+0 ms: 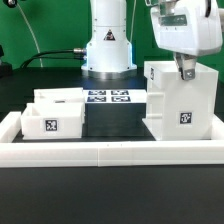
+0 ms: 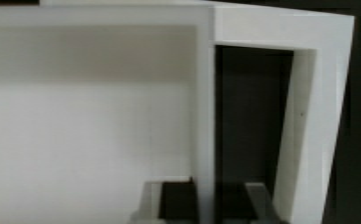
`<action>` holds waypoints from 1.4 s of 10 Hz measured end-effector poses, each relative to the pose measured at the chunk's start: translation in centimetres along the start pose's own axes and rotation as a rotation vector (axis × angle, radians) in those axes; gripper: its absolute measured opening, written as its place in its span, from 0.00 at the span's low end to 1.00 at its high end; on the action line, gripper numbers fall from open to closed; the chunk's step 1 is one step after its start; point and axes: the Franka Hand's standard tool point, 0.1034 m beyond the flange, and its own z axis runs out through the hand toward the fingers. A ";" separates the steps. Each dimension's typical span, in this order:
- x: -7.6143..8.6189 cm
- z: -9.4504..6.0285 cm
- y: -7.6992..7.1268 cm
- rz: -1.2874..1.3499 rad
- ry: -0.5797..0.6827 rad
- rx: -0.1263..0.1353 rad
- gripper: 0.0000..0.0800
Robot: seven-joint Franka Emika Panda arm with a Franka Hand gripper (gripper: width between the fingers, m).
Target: Assemble drawer
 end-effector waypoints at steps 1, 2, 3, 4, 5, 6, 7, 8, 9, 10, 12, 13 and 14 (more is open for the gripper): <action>0.1 0.1 -0.5 0.020 -0.006 0.002 0.05; 0.3 0.1 -1.7 0.037 -0.008 0.009 0.05; 0.5 0.2 -2.9 0.043 -0.010 0.010 0.05; 0.6 0.3 -4.2 0.051 -0.012 0.017 0.05; 0.8 0.4 -5.3 0.057 -0.012 0.029 0.05; 0.9 0.5 -6.4 0.060 -0.013 0.038 0.05; 1.0 0.5 -7.3 0.079 -0.016 0.033 0.05; 1.0 0.6 -7.4 0.080 -0.019 0.022 0.05; 1.0 0.5 -7.4 0.076 -0.019 0.020 0.05; 1.0 0.6 -7.3 0.072 -0.019 0.019 0.05; 0.9 0.6 -7.3 0.064 -0.019 0.019 0.47; 0.8 0.6 -7.3 0.058 -0.019 0.018 0.47; 0.8 0.7 -7.3 0.054 -0.019 0.018 0.71</action>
Offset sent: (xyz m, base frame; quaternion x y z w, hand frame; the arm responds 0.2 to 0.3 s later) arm 0.0516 -0.0013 0.0015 0.0021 0.0028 0.0664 0.9978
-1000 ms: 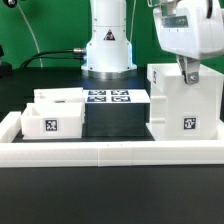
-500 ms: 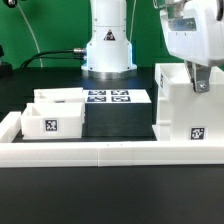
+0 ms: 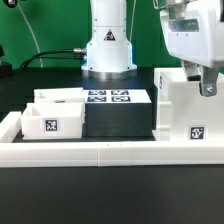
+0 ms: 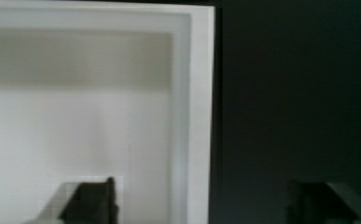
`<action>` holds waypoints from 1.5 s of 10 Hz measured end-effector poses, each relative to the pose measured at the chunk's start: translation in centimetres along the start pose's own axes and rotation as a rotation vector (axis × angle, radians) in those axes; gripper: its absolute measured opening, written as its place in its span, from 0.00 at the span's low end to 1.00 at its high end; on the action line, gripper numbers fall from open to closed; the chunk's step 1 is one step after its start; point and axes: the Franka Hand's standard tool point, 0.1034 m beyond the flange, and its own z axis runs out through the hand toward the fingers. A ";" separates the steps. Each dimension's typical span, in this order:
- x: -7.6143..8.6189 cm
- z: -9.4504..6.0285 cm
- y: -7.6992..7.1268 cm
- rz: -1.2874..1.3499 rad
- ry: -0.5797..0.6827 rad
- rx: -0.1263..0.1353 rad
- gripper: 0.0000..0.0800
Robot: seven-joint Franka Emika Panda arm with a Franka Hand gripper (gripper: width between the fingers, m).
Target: Assemble drawer
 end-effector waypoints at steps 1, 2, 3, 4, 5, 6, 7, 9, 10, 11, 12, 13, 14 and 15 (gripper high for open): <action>0.0 0.0 0.0 -0.003 0.000 0.000 0.71; -0.1 0.0 0.0 -0.007 0.000 0.000 0.79; -0.1 0.0 0.0 -0.011 0.000 0.000 0.81; -0.2 0.0 0.0 -0.017 0.000 0.000 0.81; -0.1 -0.1 0.0 -0.048 -0.001 0.001 0.81; 0.1 -0.9 0.6 -0.182 -0.021 0.006 0.81; 0.4 -1.9 1.7 -0.244 -0.033 0.011 0.81; 0.8 -3.7 3.1 -0.398 -0.038 0.018 0.81; 0.8 -3.6 3.2 -0.403 -0.037 0.016 0.81; 0.8 -3.4 3.2 -0.444 -0.037 0.014 0.81; 0.8 -3.3 3.4 -0.579 -0.035 0.003 0.81; 1.1 -3.1 3.7 -0.753 -0.036 -0.036 0.81; 1.5 -3.3 3.8 -0.898 -0.037 -0.046 0.81; 1.9 -3.4 4.3 -1.046 -0.049 -0.070 0.81</action>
Offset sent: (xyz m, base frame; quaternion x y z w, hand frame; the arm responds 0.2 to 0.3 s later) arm 0.0000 0.0000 0.0000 0.0000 0.0000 0.0000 1.0000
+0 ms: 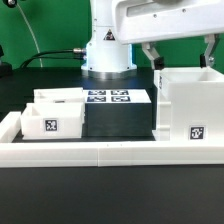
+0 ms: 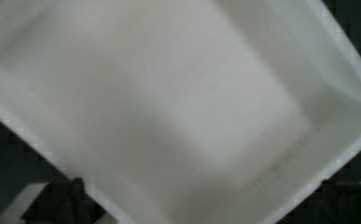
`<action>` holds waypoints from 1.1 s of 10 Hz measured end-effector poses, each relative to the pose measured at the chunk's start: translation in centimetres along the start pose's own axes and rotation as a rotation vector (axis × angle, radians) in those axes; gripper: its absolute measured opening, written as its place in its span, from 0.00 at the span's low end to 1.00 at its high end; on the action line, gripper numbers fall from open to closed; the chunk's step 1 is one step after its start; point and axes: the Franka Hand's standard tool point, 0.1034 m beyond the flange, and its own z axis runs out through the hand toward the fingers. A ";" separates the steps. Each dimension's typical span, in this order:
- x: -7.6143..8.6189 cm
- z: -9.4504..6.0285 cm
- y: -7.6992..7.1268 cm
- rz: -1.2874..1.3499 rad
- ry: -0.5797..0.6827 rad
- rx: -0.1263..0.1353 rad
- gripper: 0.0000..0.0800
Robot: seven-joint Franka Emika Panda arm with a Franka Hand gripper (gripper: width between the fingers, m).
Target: Assemble drawer
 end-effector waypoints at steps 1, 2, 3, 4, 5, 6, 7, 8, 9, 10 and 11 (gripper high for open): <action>0.1 -0.3 0.6 -0.110 -0.007 -0.005 0.81; 0.3 -0.4 1.4 -0.217 -0.003 -0.005 0.81; 0.7 -0.4 2.2 -0.269 0.020 0.008 0.81; 0.7 -0.3 2.3 -0.321 0.017 0.001 0.81; 0.7 -0.3 2.2 -0.389 0.018 -0.002 0.81; 0.5 -0.2 2.5 -0.397 0.006 -0.012 0.81; -0.4 0.2 3.9 -0.451 -0.055 -0.074 0.81; -0.2 0.2 5.2 -0.471 -0.060 -0.097 0.81; 0.1 0.3 7.1 -0.462 -0.061 -0.109 0.81; 0.3 0.4 8.6 -0.446 -0.057 -0.121 0.81; 0.5 0.5 9.8 -0.437 -0.056 -0.126 0.81</action>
Offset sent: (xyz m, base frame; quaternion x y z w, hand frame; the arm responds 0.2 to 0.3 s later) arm 0.0000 0.0000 0.0000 0.0000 0.0000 -0.1296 0.9916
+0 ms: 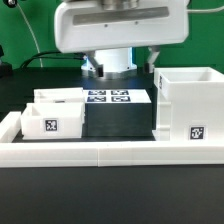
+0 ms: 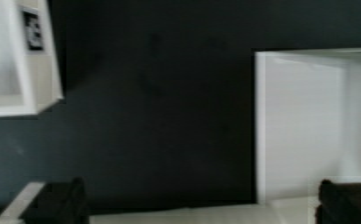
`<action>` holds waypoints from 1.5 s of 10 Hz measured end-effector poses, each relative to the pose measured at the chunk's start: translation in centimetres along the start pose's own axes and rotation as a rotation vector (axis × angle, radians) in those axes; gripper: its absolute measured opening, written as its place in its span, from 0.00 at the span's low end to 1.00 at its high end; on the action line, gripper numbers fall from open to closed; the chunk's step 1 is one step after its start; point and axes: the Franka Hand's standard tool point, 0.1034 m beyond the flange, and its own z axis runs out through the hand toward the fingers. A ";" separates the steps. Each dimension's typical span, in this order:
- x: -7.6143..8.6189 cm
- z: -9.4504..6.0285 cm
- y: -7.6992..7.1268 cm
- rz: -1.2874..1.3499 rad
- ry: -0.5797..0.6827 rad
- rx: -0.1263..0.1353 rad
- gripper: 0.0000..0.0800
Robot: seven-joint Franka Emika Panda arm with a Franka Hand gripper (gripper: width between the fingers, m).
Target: Assemble drawer
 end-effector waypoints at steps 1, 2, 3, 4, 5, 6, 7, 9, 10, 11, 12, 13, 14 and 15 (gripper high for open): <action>-0.2 0.3 1.1 -0.012 0.012 -0.007 0.81; -0.3 0.6 1.9 -0.023 0.014 -0.009 0.81; -0.3 0.6 1.8 -0.021 0.014 -0.009 0.81; -0.3 0.6 1.7 -0.023 0.014 -0.009 0.81; -0.3 0.6 1.8 -0.022 0.014 -0.009 0.81; -0.3 0.6 1.8 -0.022 0.013 -0.009 0.81; -0.4 0.7 1.9 -0.023 0.011 -0.009 0.81; -1.7 2.4 3.5 -0.048 0.029 -0.027 0.81; -2.8 3.4 4.5 -0.053 0.030 -0.032 0.81; -3.4 4.0 5.2 -0.051 0.032 -0.037 0.81; -3.8 4.8 5.8 -0.054 0.036 -0.043 0.81; -4.0 5.5 6.2 -0.059 0.038 -0.049 0.81; -4.0 6.0 6.5 -0.061 0.040 -0.053 0.81; -4.0 6.6 6.7 -0.061 0.042 -0.057 0.81</action>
Offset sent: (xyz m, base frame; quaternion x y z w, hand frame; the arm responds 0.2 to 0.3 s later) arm 0.0000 0.0000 0.0000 0.0000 0.0000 0.0000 1.0000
